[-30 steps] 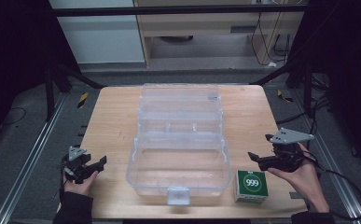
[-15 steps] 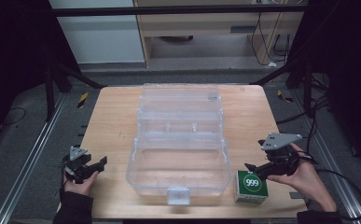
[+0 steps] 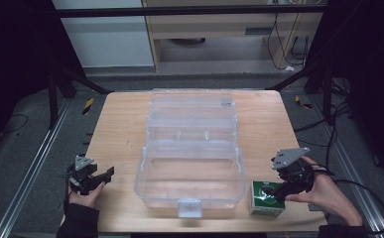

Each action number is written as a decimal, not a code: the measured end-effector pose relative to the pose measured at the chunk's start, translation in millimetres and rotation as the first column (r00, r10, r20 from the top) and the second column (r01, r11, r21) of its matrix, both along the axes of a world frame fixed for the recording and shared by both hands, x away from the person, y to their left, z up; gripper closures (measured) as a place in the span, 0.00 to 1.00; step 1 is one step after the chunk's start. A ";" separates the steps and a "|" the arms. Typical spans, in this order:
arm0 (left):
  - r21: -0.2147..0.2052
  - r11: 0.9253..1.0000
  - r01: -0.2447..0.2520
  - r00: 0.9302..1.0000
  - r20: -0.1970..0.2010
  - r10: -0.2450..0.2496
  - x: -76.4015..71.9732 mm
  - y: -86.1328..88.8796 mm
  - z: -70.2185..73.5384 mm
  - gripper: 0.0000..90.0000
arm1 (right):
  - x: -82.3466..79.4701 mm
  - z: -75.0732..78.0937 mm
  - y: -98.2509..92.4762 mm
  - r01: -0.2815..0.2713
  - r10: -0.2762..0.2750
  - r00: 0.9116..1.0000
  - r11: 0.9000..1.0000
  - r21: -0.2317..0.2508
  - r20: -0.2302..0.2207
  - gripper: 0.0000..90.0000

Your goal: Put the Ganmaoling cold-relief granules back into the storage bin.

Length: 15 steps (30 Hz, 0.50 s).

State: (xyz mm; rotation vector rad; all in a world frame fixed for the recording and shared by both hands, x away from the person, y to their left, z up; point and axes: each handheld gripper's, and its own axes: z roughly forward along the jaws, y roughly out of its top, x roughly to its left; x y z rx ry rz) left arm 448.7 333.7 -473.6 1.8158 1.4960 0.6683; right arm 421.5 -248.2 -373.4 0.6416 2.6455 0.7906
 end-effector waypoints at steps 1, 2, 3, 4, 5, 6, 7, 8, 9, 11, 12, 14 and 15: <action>0.000 1.000 0.000 1.000 0.000 0.000 0.1 0.0 -0.1 0.35 | -0.4 -0.8 0.2 -0.005 0.005 1.000 1.000 -0.006 -0.007 0.07; 0.000 1.000 0.000 1.000 0.000 0.000 0.1 -0.1 -0.1 0.35 | -0.9 -1.5 0.4 -0.009 0.009 1.000 1.000 -0.015 -0.010 0.06; 0.001 1.000 0.001 1.000 0.000 -0.001 0.2 -0.1 -0.2 0.35 | -1.4 -2.2 0.8 -0.014 0.014 1.000 1.000 -0.020 -0.016 0.06; 0.003 1.000 0.003 1.000 -0.001 -0.003 0.3 -0.3 -0.3 0.35 | -2.4 -3.6 1.4 -0.034 0.033 0.999 0.999 -0.034 -0.028 0.06; 0.003 1.000 0.003 1.000 -0.001 -0.003 0.3 -0.3 -0.3 0.35 | -2.9 -4.3 1.9 -0.042 0.041 0.999 0.998 -0.038 -0.033 0.05; 0.003 1.000 0.003 1.000 -0.001 -0.003 0.3 -0.4 -0.3 0.35 | -2.9 -4.3 1.9 -0.042 0.041 0.999 0.998 -0.038 -0.033 0.05; 0.004 1.000 0.004 1.000 -0.001 -0.004 0.3 -0.4 -0.3 0.35 | -3.8 -5.9 2.8 -0.056 0.053 0.997 0.997 -0.051 -0.052 0.05; 0.004 1.000 0.004 1.000 -0.001 -0.004 0.3 -0.4 -0.3 0.35 | -4.0 -6.7 3.1 -0.062 0.059 0.997 0.996 -0.058 -0.058 0.05; 0.005 1.000 0.004 1.000 -0.002 -0.004 0.4 -0.4 -0.4 0.35 | -4.0 -6.7 3.1 -0.062 0.059 0.997 0.996 -0.058 -0.058 0.05; 0.004 1.000 0.004 1.000 -0.002 -0.004 0.5 -0.5 -0.5 0.34 | -4.4 -9.2 4.0 -0.072 0.066 0.995 0.994 -0.083 -0.074 0.05; 0.006 1.000 0.005 1.000 -0.004 -0.005 0.6 -0.6 -0.6 0.35 | -4.7 -10.0 4.3 -0.074 0.067 0.995 0.994 -0.086 -0.080 0.05; 0.006 1.000 0.006 1.000 -0.004 -0.006 0.6 -0.7 -0.7 0.35 | -4.6 -10.9 4.5 -0.079 0.071 0.994 0.992 -0.094 -0.083 0.05; 0.007 1.000 0.006 1.000 -0.004 -0.006 0.6 -0.8 -0.7 0.35 | -4.9 -11.6 4.9 -0.082 0.073 0.993 0.992 -0.097 -0.088 0.04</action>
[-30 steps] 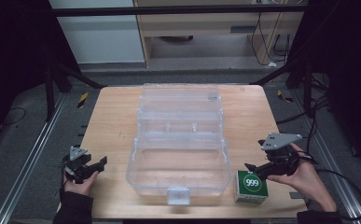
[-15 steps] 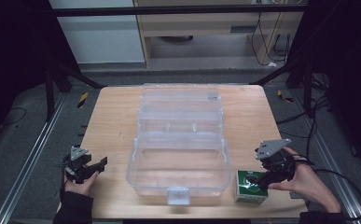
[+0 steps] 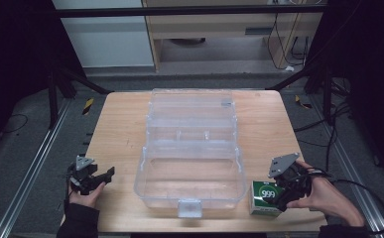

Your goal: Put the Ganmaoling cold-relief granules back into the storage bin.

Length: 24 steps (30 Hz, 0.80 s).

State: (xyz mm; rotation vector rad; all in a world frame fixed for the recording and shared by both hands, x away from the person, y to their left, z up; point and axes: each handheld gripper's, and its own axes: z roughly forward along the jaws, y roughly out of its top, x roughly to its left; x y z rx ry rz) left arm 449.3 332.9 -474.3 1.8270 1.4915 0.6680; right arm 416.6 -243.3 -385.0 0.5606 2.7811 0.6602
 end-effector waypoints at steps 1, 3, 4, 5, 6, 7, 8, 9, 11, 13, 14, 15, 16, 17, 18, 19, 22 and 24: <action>0.000 1.000 0.000 1.000 0.000 0.000 0.0 0.0 0.0 0.35 | -0.1 -1.0 0.5 -0.005 0.005 1.000 1.000 -0.005 -0.002 0.04; 0.001 1.000 0.001 1.000 -0.001 -0.001 0.1 -0.1 -0.1 0.35 | -0.5 -2.3 1.4 -0.012 0.011 1.000 1.000 -0.012 -0.009 0.04; 0.001 1.000 0.001 1.000 0.000 -0.001 0.1 -0.2 -0.1 0.35 | -0.5 -3.6 2.0 -0.021 0.020 1.000 1.000 -0.022 -0.012 0.03; 0.002 1.000 0.001 1.000 -0.001 -0.001 0.1 -0.3 -0.1 0.34 | -0.9 -4.4 2.4 -0.020 0.020 1.000 0.999 -0.027 -0.019 0.03; 0.002 1.000 0.001 1.000 -0.001 -0.001 0.1 -0.3 -0.1 0.34 | -0.9 -5.4 2.7 -0.026 0.025 0.999 0.999 -0.034 -0.019 0.03; 0.006 1.000 0.003 1.000 -0.001 -0.003 0.1 -0.2 -0.1 0.35 | -1.1 -6.4 3.1 -0.031 0.030 0.999 0.999 -0.039 -0.025 0.03; 0.006 1.000 0.004 1.000 -0.001 -0.004 0.2 -0.1 -0.1 0.34 | -1.5 -7.6 3.5 -0.032 0.031 0.999 0.999 -0.043 -0.026 0.03; 0.006 1.000 0.003 1.000 -0.001 -0.003 0.2 -0.2 -0.1 0.34 | -1.8 -8.5 3.8 -0.035 0.034 0.999 0.998 -0.051 -0.032 0.03; 0.007 1.000 0.003 1.000 0.000 -0.003 0.2 -0.2 -0.1 0.34 | -2.1 -11.1 4.5 -0.042 0.039 0.998 0.997 -0.058 -0.040 0.03; 0.008 1.000 0.003 1.000 0.000 -0.003 0.2 -0.1 -0.1 0.34 | -2.5 -13.4 5.3 -0.039 0.036 0.998 0.997 -0.069 -0.046 0.03; 0.008 1.000 0.003 1.000 0.000 -0.003 0.2 -0.1 -0.1 0.34 | -2.5 -13.4 5.3 -0.039 0.036 0.998 0.997 -0.069 -0.046 0.03; 0.007 1.000 0.003 1.000 0.000 -0.003 0.2 -0.1 -0.1 0.34 | -1.9 -14.7 5.7 -0.051 0.048 0.998 0.996 -0.076 -0.049 0.03; 0.008 1.000 0.003 1.000 0.000 -0.003 0.2 -0.2 -0.1 0.34 | -2.0 -15.6 6.0 -0.052 0.049 0.998 0.996 -0.077 -0.048 0.03; 0.009 1.000 0.003 1.000 0.000 -0.003 0.2 -0.2 -0.2 0.34 | -2.2 -16.8 6.8 -0.054 0.050 0.998 0.995 -0.081 -0.048 0.03; 0.009 1.000 0.004 1.000 -0.001 -0.004 0.2 -0.3 -0.2 0.34 | -2.2 -17.7 7.2 -0.061 0.057 0.997 0.995 -0.082 -0.051 0.03; 0.012 1.000 0.004 1.000 -0.001 -0.004 0.3 -0.4 -0.4 0.35 | -2.6 -19.0 8.1 -0.061 0.056 0.997 0.994 -0.086 -0.056 0.03; 0.017 1.000 0.005 1.000 -0.002 -0.005 0.4 -0.8 -0.5 0.35 | -2.1 -24.9 9.9 -0.072 0.065 0.996 0.992 -0.108 -0.064 0.03; 0.019 1.000 0.005 1.000 -0.002 -0.005 0.4 -0.9 -0.6 0.35 | -2.0 -28.2 11.2 -0.077 0.070 0.995 0.991 -0.113 -0.067 0.03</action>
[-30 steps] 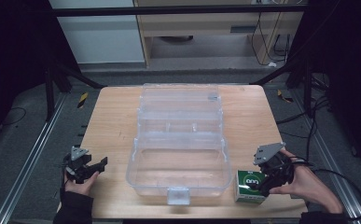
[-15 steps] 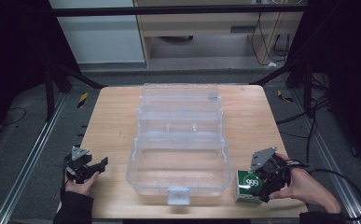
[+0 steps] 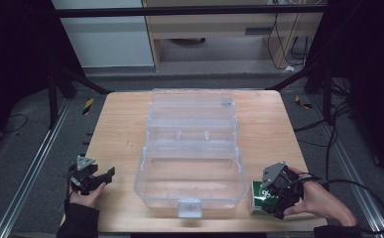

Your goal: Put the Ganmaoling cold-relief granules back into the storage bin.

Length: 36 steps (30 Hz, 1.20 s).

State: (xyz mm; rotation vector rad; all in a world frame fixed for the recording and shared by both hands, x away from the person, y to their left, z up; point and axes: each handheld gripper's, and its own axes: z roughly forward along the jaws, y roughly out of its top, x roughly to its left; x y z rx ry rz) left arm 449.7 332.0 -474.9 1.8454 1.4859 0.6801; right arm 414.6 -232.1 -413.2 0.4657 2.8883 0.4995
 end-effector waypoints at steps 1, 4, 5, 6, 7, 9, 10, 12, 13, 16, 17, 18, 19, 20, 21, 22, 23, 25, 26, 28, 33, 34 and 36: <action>0.001 1.000 0.000 1.000 0.000 0.000 0.0 0.0 0.0 0.35 | 0.6 -1.4 0.1 -0.010 0.010 1.000 1.000 -0.005 0.000 0.03; 0.001 1.000 0.000 1.000 -0.001 0.000 0.1 -0.1 -0.1 0.35 | 1.4 -4.9 1.3 -0.013 0.013 1.000 1.000 -0.015 -0.005 0.03; 0.002 1.000 0.000 1.000 -0.001 0.000 0.1 -0.2 -0.2 0.35 | 1.5 -5.9 1.7 -0.009 0.008 1.000 1.000 -0.016 -0.007 0.03; 0.002 1.000 0.001 1.000 -0.002 -0.001 0.2 -0.3 -0.3 0.35 | 2.4 -7.3 1.7 -0.014 0.014 1.000 1.000 -0.019 -0.007 0.03; 0.002 1.000 0.001 1.000 -0.002 -0.001 0.2 -0.3 -0.3 0.35 | 2.7 -8.8 2.0 -0.016 0.016 1.000 1.000 -0.022 -0.011 0.03; 0.004 1.000 0.003 1.000 -0.004 -0.003 0.2 -0.4 -0.4 0.35 | 2.7 -12.3 3.1 -0.019 0.019 1.000 0.999 -0.028 -0.023 0.03; 0.005 1.000 0.003 1.000 -0.004 -0.003 0.2 -0.5 -0.4 0.35 | 3.0 -14.1 3.5 -0.021 0.020 0.999 0.999 -0.035 -0.027 0.03; 0.006 1.000 0.003 1.000 -0.005 -0.003 0.4 -0.5 -0.6 0.35 | 3.6 -17.7 4.3 -0.024 0.022 0.999 0.999 -0.044 -0.027 0.03; 0.006 1.000 0.003 1.000 -0.005 -0.003 0.4 -0.5 -0.6 0.35 | 3.6 -17.7 4.3 -0.024 0.022 0.999 0.999 -0.044 -0.027 0.03; 0.008 1.000 0.003 1.000 -0.005 -0.003 0.4 -0.5 -0.6 0.35 | 4.5 -21.8 5.2 -0.025 0.024 0.999 0.998 -0.051 -0.034 0.03; 0.008 1.000 0.003 1.000 -0.005 -0.003 0.4 -0.6 -0.7 0.35 | 5.7 -24.4 6.2 -0.032 0.030 0.999 0.998 -0.056 -0.038 0.04; 0.008 1.000 0.003 1.000 -0.005 -0.003 0.5 -0.7 -0.8 0.35 | 6.3 -26.0 6.4 -0.039 0.037 0.999 0.997 -0.059 -0.037 0.04; 0.008 1.000 0.003 1.000 -0.005 -0.003 0.5 -0.7 -0.8 0.35 | 6.3 -26.0 6.4 -0.039 0.037 0.999 0.997 -0.059 -0.037 0.04; 0.009 1.000 0.003 1.000 -0.005 -0.003 0.6 -0.8 -0.9 0.35 | 6.9 -26.9 6.8 -0.044 0.042 0.998 0.997 -0.068 -0.043 0.04; 0.010 1.000 0.003 1.000 -0.006 -0.003 0.7 -0.7 -1.0 0.35 | 7.1 -28.4 7.6 -0.038 0.035 0.998 0.997 -0.067 -0.052 0.05; 0.009 1.000 0.003 1.000 -0.006 -0.003 0.8 -0.8 -1.1 0.35 | 8.4 -29.2 7.0 -0.052 0.049 0.998 0.997 -0.064 -0.048 0.06; 0.010 1.000 0.003 1.000 -0.007 -0.003 0.9 -0.9 -1.1 0.35 | 9.8 -30.5 6.5 -0.051 0.047 0.997 0.997 -0.063 -0.054 0.08; 0.010 1.000 0.002 1.000 -0.006 -0.002 1.0 -0.9 -1.1 0.35 | 11.2 -32.1 6.0 -0.055 0.051 0.997 0.996 -0.067 -0.065 0.08; 0.010 1.000 0.002 1.000 -0.006 -0.002 1.0 -0.9 -1.1 0.35 | 11.2 -32.1 6.0 -0.055 0.051 0.997 0.996 -0.067 -0.065 0.08; 0.010 1.000 0.001 1.000 -0.004 -0.001 1.1 -1.0 -0.9 0.35 | 12.1 -33.2 5.9 -0.053 0.047 0.995 0.996 -0.069 -0.083 0.10; 0.014 1.000 0.004 1.000 -0.010 -0.003 1.6 -1.6 -1.2 0.35 | 12.7 -31.1 3.0 -0.057 0.052 0.995 0.997 -0.056 -0.089 0.15; 0.014 1.000 0.004 1.000 -0.010 -0.003 1.6 -1.6 -1.2 0.35 | 12.7 -31.1 3.0 -0.057 0.052 0.995 0.997 -0.056 -0.089 0.15; 0.015 1.000 0.004 1.000 -0.011 -0.004 1.7 -1.8 -1.3 0.35 | 12.2 -30.0 1.7 -0.041 0.036 0.995 0.998 -0.049 -0.097 0.17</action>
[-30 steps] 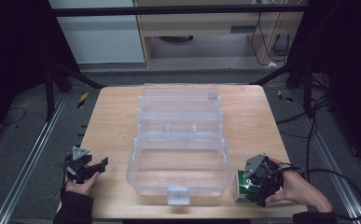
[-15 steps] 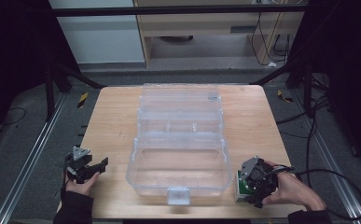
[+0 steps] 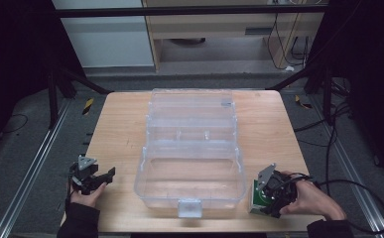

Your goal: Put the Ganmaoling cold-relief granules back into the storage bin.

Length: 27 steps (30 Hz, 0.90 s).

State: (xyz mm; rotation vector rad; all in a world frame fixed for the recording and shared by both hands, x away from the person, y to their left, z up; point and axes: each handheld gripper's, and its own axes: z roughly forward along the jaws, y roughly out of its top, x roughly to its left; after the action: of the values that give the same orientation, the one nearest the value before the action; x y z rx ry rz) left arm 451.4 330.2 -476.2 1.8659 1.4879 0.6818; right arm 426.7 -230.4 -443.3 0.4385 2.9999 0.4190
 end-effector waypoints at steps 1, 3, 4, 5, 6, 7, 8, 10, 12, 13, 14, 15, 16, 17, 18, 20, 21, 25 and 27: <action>-0.001 1.000 0.000 1.000 0.000 0.000 0.0 -0.2 0.0 0.35 | 0.5 0.4 -1.1 -0.005 0.005 1.000 1.000 0.001 0.000 0.17; -0.001 1.000 0.001 1.000 0.001 -0.001 0.0 -0.4 -0.1 0.35 | 0.8 0.5 -2.3 0.002 -0.002 1.000 1.000 0.007 -0.002 0.18; 0.000 1.000 0.001 1.000 0.001 -0.001 0.0 -0.5 0.0 0.35 | 1.1 0.7 -2.5 0.000 0.000 1.000 1.000 0.009 0.001 0.18; -0.001 1.000 0.001 1.000 0.001 -0.001 0.0 -0.6 0.0 0.35 | 0.1 1.2 -2.1 0.013 -0.013 1.000 1.000 0.012 0.002 0.18; -0.001 1.000 0.001 1.000 0.000 -0.001 0.1 -0.7 0.0 0.35 | 0.1 1.2 -2.1 0.013 -0.013 1.000 1.000 0.012 0.002 0.18; -0.001 1.000 0.002 1.000 0.000 -0.002 0.3 -0.8 -0.1 0.35 | -0.2 1.6 -2.2 0.015 -0.015 1.000 1.000 0.014 -0.001 0.18; 0.000 1.000 0.002 1.000 -0.002 -0.002 0.5 -0.8 -0.2 0.35 | 0.0 2.4 -2.7 0.015 -0.015 1.000 1.000 0.015 0.001 0.18; 0.001 1.000 0.002 1.000 -0.004 -0.002 0.8 -0.8 -0.2 0.35 | -0.3 4.9 -3.6 0.016 -0.016 1.000 0.999 0.028 0.007 0.18; 0.001 1.000 0.002 1.000 -0.006 -0.002 0.9 -1.0 -0.2 0.35 | -1.3 9.5 -4.5 0.026 -0.026 1.000 0.999 0.036 0.016 0.18; 0.002 1.000 0.001 1.000 -0.007 -0.001 0.9 -1.2 -0.2 0.35 | -1.4 15.2 -5.6 0.018 -0.019 0.999 0.999 0.046 0.030 0.18; 0.001 1.000 0.002 1.000 -0.008 -0.002 1.2 -1.5 -0.3 0.35 | -1.4 15.2 -5.6 0.018 -0.019 0.999 0.999 0.046 0.030 0.18; 0.002 1.000 0.003 1.000 -0.010 -0.003 1.4 -1.6 -0.4 0.35 | -2.7 20.4 -5.8 0.026 -0.027 0.999 0.998 0.051 0.037 0.18; 0.002 1.000 0.002 1.000 -0.011 -0.002 1.8 -2.0 -0.6 0.35 | -3.0 23.1 -5.9 0.027 -0.029 0.999 0.998 0.054 0.041 0.18; 0.001 1.000 0.002 1.000 -0.012 -0.002 2.2 -2.2 -0.9 0.35 | -3.6 27.5 -6.0 0.029 -0.032 0.998 0.998 0.058 0.050 0.18; 0.000 1.000 0.002 1.000 -0.012 -0.002 2.6 -2.4 -1.1 0.35 | -3.9 30.8 -6.1 0.033 -0.037 0.998 0.997 0.062 0.059 0.18; 0.003 1.000 0.004 1.000 -0.016 -0.004 3.6 -3.4 -1.8 0.35 | -4.4 37.6 -6.5 0.037 -0.042 0.997 0.996 0.077 0.071 0.18; 0.007 1.000 0.008 1.000 -0.018 -0.007 3.8 -3.9 -2.0 0.35 | -4.7 40.0 -6.6 0.038 -0.045 0.996 0.996 0.083 0.074 0.18; 0.008 1.000 0.005 1.000 -0.015 -0.005 3.3 -4.2 -1.6 0.35 | -6.1 51.7 -7.0 0.040 -0.049 0.994 0.994 0.099 0.095 0.18; 0.007 1.000 0.004 1.000 -0.015 -0.004 3.2 -4.0 -1.6 0.35 | -6.8 58.3 -7.6 0.045 -0.056 0.993 0.993 0.107 0.099 0.18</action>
State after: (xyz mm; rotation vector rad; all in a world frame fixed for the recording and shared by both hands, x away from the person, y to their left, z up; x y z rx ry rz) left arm 454.6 326.2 -477.9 1.8827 1.4926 0.6739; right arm 419.9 -237.9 -385.0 0.4843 2.8710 0.5783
